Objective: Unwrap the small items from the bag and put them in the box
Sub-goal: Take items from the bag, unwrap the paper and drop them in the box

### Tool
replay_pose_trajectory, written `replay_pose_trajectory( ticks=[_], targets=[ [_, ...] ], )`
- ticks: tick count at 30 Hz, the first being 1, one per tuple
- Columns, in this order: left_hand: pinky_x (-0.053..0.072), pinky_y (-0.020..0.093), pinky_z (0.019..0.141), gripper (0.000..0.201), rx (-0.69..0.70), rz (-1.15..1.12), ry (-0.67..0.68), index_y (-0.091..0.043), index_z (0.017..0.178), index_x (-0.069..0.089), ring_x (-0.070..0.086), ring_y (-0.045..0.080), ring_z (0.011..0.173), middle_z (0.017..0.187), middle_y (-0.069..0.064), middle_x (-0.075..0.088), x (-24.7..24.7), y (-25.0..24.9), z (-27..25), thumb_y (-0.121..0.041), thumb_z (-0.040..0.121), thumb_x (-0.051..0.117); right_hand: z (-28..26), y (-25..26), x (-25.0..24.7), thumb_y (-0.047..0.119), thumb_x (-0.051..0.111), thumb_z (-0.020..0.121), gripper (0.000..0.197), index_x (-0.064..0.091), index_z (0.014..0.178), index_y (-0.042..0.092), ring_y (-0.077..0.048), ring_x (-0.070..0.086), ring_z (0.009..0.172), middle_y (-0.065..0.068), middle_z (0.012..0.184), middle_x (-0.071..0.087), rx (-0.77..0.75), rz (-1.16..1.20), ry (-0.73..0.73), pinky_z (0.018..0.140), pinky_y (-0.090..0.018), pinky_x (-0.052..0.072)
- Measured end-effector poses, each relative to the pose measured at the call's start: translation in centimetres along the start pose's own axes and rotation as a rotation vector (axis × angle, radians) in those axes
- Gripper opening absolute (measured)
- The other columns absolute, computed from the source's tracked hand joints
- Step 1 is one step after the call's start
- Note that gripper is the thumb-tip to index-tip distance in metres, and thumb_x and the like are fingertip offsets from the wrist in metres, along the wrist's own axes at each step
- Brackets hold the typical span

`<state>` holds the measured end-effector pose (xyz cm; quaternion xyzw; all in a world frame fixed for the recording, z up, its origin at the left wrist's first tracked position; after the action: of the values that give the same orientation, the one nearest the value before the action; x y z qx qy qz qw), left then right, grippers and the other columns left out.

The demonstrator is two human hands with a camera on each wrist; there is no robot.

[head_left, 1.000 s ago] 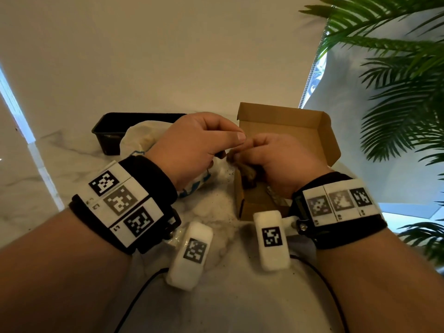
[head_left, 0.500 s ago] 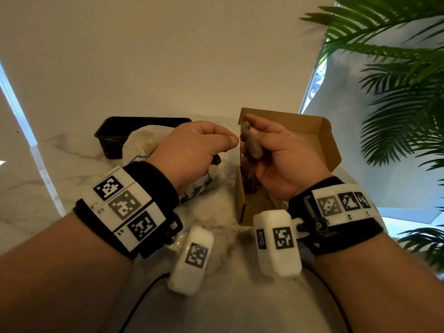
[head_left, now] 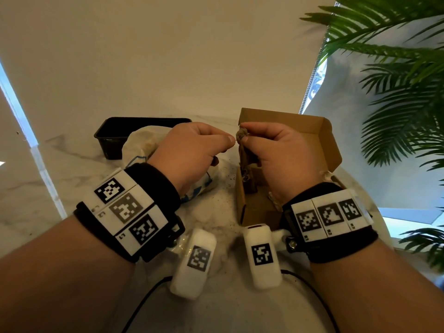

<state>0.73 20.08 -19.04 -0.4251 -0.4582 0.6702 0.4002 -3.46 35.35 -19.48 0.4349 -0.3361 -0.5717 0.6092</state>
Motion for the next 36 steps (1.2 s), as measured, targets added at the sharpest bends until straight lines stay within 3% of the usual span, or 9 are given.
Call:
replay_pose_trajectory(
  ticks=[4, 9, 14, 17, 21, 23, 30, 32, 36],
  targets=[
    [0.040, 0.013, 0.045, 0.013, 0.002, 0.011, -0.007, -0.022, 0.086, 0.078, 0.057, 0.003, 0.059, 0.073, -0.009, 0.068, 0.1, 0.0, -0.2, -0.036, 0.085, 0.078, 0.0, -0.2, 0.1, 0.011, 0.071, 0.089, 0.014, 0.073, 0.096, 0.023, -0.010, 0.073, 0.080, 0.003, 0.090, 0.076, 0.000, -0.029, -0.011, 0.070, -0.023, 0.060],
    [0.043, 0.010, 0.045, 0.011, 0.007, 0.012, -0.007, -0.027, 0.092, 0.079, 0.058, 0.000, 0.060, 0.083, -0.008, 0.074, 0.4, -0.2, -0.5, -0.037, 0.087, 0.075, -0.1, 0.1, 0.0, 0.005, 0.070, 0.088, 0.015, 0.074, 0.099, 0.015, -0.009, 0.073, 0.072, 0.001, 0.085, 0.077, 0.006, -0.023, -0.010, 0.058, -0.019, 0.054],
    [0.043, 0.011, 0.046, 0.012, 0.004, 0.005, 0.006, -0.026, 0.094, 0.079, 0.060, -0.004, 0.057, 0.080, -0.011, 0.074, 0.3, -0.3, -0.6, -0.031, 0.094, 0.068, -0.2, 0.2, -0.1, 0.008, 0.071, 0.087, 0.018, 0.076, 0.099, 0.020, -0.005, 0.072, 0.080, 0.004, 0.092, 0.077, -0.008, -0.017, -0.005, 0.058, -0.011, 0.050],
    [0.045, 0.022, 0.057, 0.019, -0.020, -0.004, 0.024, -0.025, 0.095, 0.078, 0.062, 0.005, 0.067, 0.088, -0.009, 0.076, 0.3, -0.5, -0.7, -0.034, 0.096, 0.062, -0.3, 0.3, -0.1, 0.012, 0.072, 0.087, 0.019, 0.076, 0.103, 0.020, -0.005, 0.073, 0.084, 0.005, 0.093, 0.077, -0.025, -0.041, 0.009, 0.063, -0.013, 0.052],
    [0.040, 0.036, 0.066, 0.035, -0.078, -0.073, 0.081, -0.014, 0.099, 0.076, 0.059, 0.013, 0.069, 0.095, 0.000, 0.076, 0.3, -0.6, -0.6, -0.038, 0.092, 0.052, -0.4, 0.7, -0.4, 0.010, 0.074, 0.086, 0.024, 0.073, 0.109, 0.015, 0.002, 0.071, 0.073, 0.007, 0.090, 0.075, -0.025, -0.056, 0.048, 0.057, -0.008, 0.049],
    [0.039, 0.036, 0.064, 0.044, -0.105, -0.131, 0.081, -0.015, 0.098, 0.077, 0.058, 0.014, 0.068, 0.091, -0.001, 0.077, 0.3, -0.5, -0.6, -0.046, 0.084, 0.051, -0.2, 0.4, -0.6, 0.011, 0.075, 0.085, 0.024, 0.074, 0.107, 0.020, 0.002, 0.070, 0.077, 0.008, 0.092, 0.076, -0.017, -0.107, 0.044, 0.058, -0.008, 0.048],
    [0.041, 0.033, 0.066, 0.039, -0.171, -0.090, 0.122, -0.023, 0.100, 0.079, 0.056, 0.015, 0.077, 0.100, -0.003, 0.071, 0.4, -0.9, -0.9, -0.044, 0.099, 0.046, 0.4, 0.4, -1.7, 0.013, 0.068, 0.091, 0.023, 0.071, 0.106, 0.030, 0.005, 0.069, 0.074, 0.011, 0.093, 0.074, 0.062, -0.154, -0.028, 0.054, -0.007, 0.047],
    [0.042, 0.031, 0.062, 0.031, -0.217, -0.094, 0.111, -0.022, 0.103, 0.076, 0.056, 0.015, 0.078, 0.102, -0.002, 0.067, 0.6, -1.1, -1.0, -0.037, 0.100, 0.049, 0.8, 0.5, -2.7, 0.012, 0.067, 0.092, 0.027, 0.071, 0.108, 0.033, 0.002, 0.069, 0.076, 0.011, 0.096, 0.072, 0.125, -0.170, -0.070, 0.053, -0.010, 0.048],
    [0.046, 0.027, 0.056, 0.023, -0.282, -0.069, 0.199, -0.018, 0.111, 0.071, 0.063, 0.017, 0.076, 0.111, 0.002, 0.065, 1.1, -0.8, -1.3, -0.031, 0.099, 0.057, 1.8, -0.2, -4.0, 0.011, 0.066, 0.093, 0.021, 0.072, 0.098, 0.031, -0.012, 0.065, 0.096, 0.005, 0.103, 0.070, 0.291, -0.380, -0.023, 0.070, -0.025, 0.052]
  ],
)
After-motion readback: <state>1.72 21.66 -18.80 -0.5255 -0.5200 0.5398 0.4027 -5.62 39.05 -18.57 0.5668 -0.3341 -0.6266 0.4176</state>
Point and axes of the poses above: each hand's wrist, its own z-axis towards the middle knuckle, its own x-axis out of the palm, y = z × x, the point moved 1 cm from there along z, towards the middle knuckle
